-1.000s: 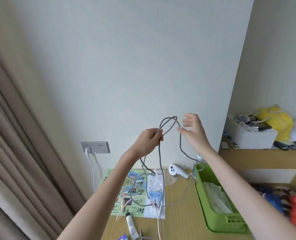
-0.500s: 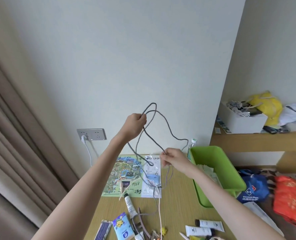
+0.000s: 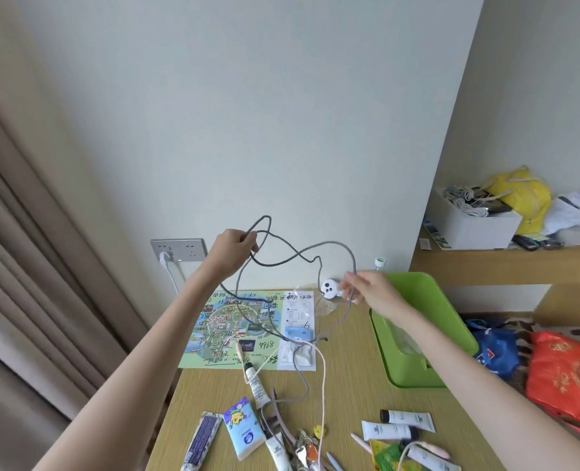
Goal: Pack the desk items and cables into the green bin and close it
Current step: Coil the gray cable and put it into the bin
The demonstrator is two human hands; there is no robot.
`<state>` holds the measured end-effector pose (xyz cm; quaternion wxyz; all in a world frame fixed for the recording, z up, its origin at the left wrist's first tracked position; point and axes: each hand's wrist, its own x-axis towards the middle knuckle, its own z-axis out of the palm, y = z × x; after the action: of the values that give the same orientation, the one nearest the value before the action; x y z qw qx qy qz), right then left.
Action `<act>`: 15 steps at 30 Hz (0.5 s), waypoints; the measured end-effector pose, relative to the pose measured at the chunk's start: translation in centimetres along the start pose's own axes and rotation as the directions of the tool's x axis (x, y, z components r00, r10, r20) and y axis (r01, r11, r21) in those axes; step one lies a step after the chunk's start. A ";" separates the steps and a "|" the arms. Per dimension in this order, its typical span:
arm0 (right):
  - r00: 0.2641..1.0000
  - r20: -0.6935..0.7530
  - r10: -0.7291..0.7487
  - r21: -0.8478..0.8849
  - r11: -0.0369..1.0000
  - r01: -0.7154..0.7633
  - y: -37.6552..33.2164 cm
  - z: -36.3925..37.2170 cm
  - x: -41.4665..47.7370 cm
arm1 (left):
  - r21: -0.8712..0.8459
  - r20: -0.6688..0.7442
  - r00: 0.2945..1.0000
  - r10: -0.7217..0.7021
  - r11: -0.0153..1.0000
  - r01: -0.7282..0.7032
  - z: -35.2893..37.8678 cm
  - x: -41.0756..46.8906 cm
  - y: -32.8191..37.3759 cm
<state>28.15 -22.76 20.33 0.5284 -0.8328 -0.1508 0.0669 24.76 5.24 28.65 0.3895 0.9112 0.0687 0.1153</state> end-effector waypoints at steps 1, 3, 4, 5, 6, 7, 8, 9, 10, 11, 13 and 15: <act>1.000 -0.009 -0.017 0.060 0.998 0.017 -1.1 -0.5 0.2 | -0.024 0.015 1.000 0.005 1.000 -0.005 0.2 -0.3 -0.2; 0.999 -0.006 -0.037 0.181 0.983 0.038 -3.4 -1.6 0.3 | -0.087 0.062 0.998 0.030 0.996 -0.024 0.7 -0.7 -0.3; 0.999 0.002 -0.048 0.237 0.970 0.046 -4.4 -2.0 0.4 | -0.113 0.092 0.995 0.045 0.993 -0.034 0.9 -0.9 -0.3; 0.998 0.010 -0.060 0.288 0.956 0.055 -5.4 -2.3 0.6 | -0.142 0.126 0.990 0.057 0.989 -0.039 1.2 -1.1 -0.3; 0.997 0.016 -0.071 0.331 0.942 0.062 -6.2 -2.4 0.7 | -0.186 0.166 0.984 0.063 0.982 -0.032 1.5 -1.4 -0.2; 0.997 0.022 -0.077 0.372 0.926 0.064 -6.8 -2.4 0.9 | -0.245 0.214 0.975 0.065 0.969 -0.011 1.9 -1.8 0.0; 0.997 0.027 -0.079 0.411 0.909 0.061 -7.3 -2.3 1.0 | -0.310 0.262 0.963 0.067 0.951 0.018 2.2 -2.2 0.2; 0.997 0.032 -0.077 0.446 0.893 0.054 -7.6 -2.1 1.1 | -0.366 0.307 0.949 0.073 0.929 0.047 2.7 -2.5 0.4; 0.997 0.037 -0.074 0.472 0.881 0.048 -7.8 -1.8 1.2 | -0.405 0.351 0.933 0.081 0.911 0.073 3.1 -2.8 0.6; 0.997 0.041 -0.071 0.487 0.872 0.042 -7.9 -1.6 1.3 | -0.432 0.396 0.914 0.091 0.897 0.098 3.5 -3.0 0.8; 0.997 0.044 -0.061 0.502 0.864 0.031 -8.0 -1.2 1.4 | -0.483 0.482 0.868 0.118 0.863 0.151 4.4 -3.4 1.2; 0.998 0.037 -0.044 0.523 0.852 0.018 -7.7 -0.9 1.5 | -0.534 0.528 0.836 0.150 0.824 0.190 5.2 -3.7 1.5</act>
<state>28.37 -19.98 27.70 0.7318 -0.6539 -0.1530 0.1163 22.63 -0.22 25.64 0.6459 0.7470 -0.0730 -0.1395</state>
